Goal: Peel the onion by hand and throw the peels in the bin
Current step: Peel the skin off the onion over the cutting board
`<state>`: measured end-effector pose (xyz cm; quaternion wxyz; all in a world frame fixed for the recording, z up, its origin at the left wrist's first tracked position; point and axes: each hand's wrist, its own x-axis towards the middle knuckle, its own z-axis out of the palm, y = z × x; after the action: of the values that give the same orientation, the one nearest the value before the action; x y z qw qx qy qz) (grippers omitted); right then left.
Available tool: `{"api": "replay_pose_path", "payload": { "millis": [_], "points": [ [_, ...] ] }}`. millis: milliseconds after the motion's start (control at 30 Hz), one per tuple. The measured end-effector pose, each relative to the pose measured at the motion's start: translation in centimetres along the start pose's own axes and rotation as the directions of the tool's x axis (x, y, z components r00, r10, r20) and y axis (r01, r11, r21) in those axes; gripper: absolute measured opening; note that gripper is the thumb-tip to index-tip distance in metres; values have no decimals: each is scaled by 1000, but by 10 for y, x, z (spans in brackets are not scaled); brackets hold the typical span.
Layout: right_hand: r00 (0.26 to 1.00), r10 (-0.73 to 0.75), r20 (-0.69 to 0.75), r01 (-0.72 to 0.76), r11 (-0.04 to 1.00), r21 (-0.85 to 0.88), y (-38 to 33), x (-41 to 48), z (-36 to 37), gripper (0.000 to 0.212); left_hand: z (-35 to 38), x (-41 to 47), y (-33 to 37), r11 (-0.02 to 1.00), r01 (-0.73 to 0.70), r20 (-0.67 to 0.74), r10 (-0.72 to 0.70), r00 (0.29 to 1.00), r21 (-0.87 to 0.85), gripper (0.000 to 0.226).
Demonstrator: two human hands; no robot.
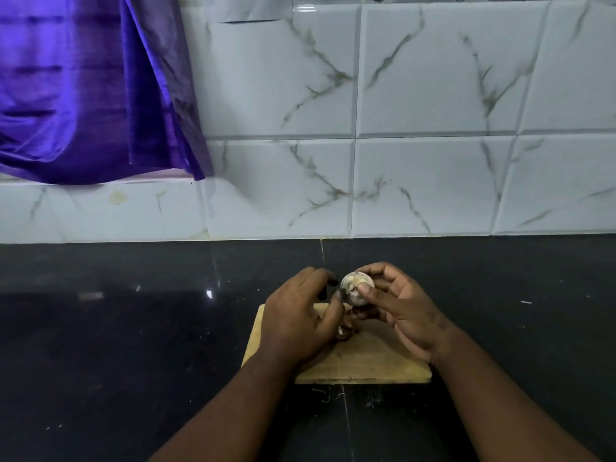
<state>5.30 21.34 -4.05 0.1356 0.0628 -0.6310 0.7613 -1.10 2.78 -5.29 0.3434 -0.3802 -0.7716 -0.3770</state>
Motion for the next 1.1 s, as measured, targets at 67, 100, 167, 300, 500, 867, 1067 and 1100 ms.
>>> {"api": "replay_pose_path", "payload": {
  "millis": [67, 100, 167, 300, 500, 867, 1067, 1100],
  "points": [
    [1000, -9, 23, 10, 1000, -30, -1, -1, 1, 42, 0, 0, -1, 998, -55, 9, 56, 998, -27, 23],
    [999, -13, 30, 14, 999, -38, -1, -2, 1, 41, 1, 0, -2, 997, -71, 15, 71, 997, -32, 25],
    [999, -15, 29, 17, 999, -49, -2, -3, 1, 41, 3, 1, -4, 995, -91, 12, 91, 996, -49, 24],
    [999, -23, 25, 25, 997, -76, -1, -2, 1, 44, 4, 1, -7, 990, -123, -13, 122, 992, -75, 17],
    [997, -64, 33, 69, 980, -185, 4, 1, -1, 48, 3, 4, -6, 990, -133, -28, 132, 991, -43, 11],
    [990, -111, 81, 125, 972, -200, 6, 2, -2, 50, 5, 5, -6, 951, 78, -29, -91, 995, -300, 11],
    [987, -126, 100, 144, 969, -202, 5, 2, -4, 51, 9, 4, -11, 961, 235, 47, -231, 972, -146, 11],
    [987, -124, 102, 142, 971, -191, 5, 2, -4, 51, 10, 3, -11, 964, 240, 69, -234, 970, -114, 13]
  ]
}}
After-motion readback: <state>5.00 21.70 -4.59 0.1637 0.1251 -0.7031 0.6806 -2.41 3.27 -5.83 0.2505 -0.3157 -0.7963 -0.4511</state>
